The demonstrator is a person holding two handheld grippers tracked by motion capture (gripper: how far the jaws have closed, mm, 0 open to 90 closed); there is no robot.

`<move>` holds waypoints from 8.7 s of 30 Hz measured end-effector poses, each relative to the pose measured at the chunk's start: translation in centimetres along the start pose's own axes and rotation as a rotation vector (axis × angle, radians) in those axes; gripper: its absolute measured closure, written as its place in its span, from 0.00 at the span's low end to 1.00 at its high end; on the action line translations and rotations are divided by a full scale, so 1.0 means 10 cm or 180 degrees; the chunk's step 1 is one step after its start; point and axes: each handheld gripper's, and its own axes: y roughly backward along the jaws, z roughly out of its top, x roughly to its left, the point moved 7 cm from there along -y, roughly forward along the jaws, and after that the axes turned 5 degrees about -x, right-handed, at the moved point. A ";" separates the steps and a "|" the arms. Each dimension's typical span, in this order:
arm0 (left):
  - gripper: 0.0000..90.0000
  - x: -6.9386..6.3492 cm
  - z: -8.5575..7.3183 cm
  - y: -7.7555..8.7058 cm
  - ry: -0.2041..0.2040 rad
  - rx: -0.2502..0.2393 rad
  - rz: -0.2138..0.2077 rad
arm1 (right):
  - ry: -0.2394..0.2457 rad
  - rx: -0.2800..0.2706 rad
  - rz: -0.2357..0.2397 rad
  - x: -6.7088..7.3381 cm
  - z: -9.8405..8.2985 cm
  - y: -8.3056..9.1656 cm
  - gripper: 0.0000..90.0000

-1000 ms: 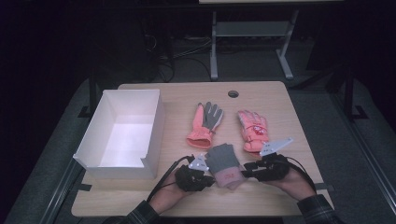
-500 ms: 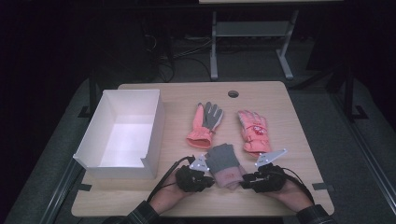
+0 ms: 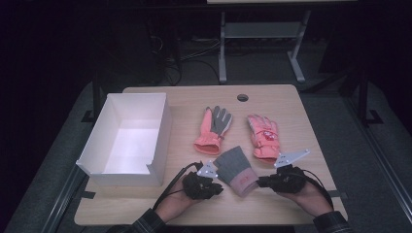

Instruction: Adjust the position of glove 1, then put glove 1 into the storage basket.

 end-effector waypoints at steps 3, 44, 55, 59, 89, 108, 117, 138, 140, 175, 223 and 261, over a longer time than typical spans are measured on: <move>0.91 0.00 0.00 -0.01 0.0012 0.0007 0.0011 | -0.0055 0.0065 -0.0004 -0.05 -0.03 -0.02 0.81; 0.99 0.59 0.19 -0.22 0.0171 0.0067 0.0380 | 0.0319 0.0257 0.0097 0.32 -0.01 -0.52 1.00; 0.78 0.69 0.34 -0.03 0.0227 -0.0116 0.0404 | 0.0226 0.0063 -0.0169 0.16 -0.12 -0.26 0.73; 0.49 0.58 0.46 0.04 0.0335 -0.0291 0.0258 | 0.0142 -0.0134 -0.0473 -0.06 -0.18 -0.05 0.50; 0.36 0.36 0.30 -0.38 0.0590 -0.0059 -0.0145 | 0.0003 -0.0223 -0.1100 -0.50 -0.38 -0.02 0.15; 0.79 0.31 0.50 -0.19 0.0332 0.0041 -0.0386 | -0.0034 -0.0210 -0.1138 -0.51 -0.38 -0.02 0.12; 0.79 0.41 0.85 0.23 0.0252 -0.0113 -0.0249 | -0.0050 -0.0217 -0.1151 -0.52 -0.38 -0.02 0.12; 0.79 1.01 1.16 1.69 0.0309 -0.0406 0.0446 | -0.0062 -0.0217 -0.1157 -0.52 -0.38 -0.02 0.12; 0.79 1.10 1.12 1.84 0.0372 -0.0465 0.0543 | -0.0061 -0.0217 -0.1157 -0.52 -0.38 -0.02 0.12; 0.77 2.40 -0.51 2.18 0.1624 -0.0113 0.1759 | -0.0087 -0.0208 -0.1175 -0.53 -0.38 -0.02 0.10; 0.17 1.57 0.73 1.96 0.0754 -0.0696 0.1157 | -0.0123 -0.0189 -0.1213 -0.54 -0.39 -0.02 0.07; 0.16 0.57 0.21 0.25 0.0197 -0.0345 0.0737 | -0.0155 -0.0355 -0.1090 -0.45 -0.07 0.27 0.49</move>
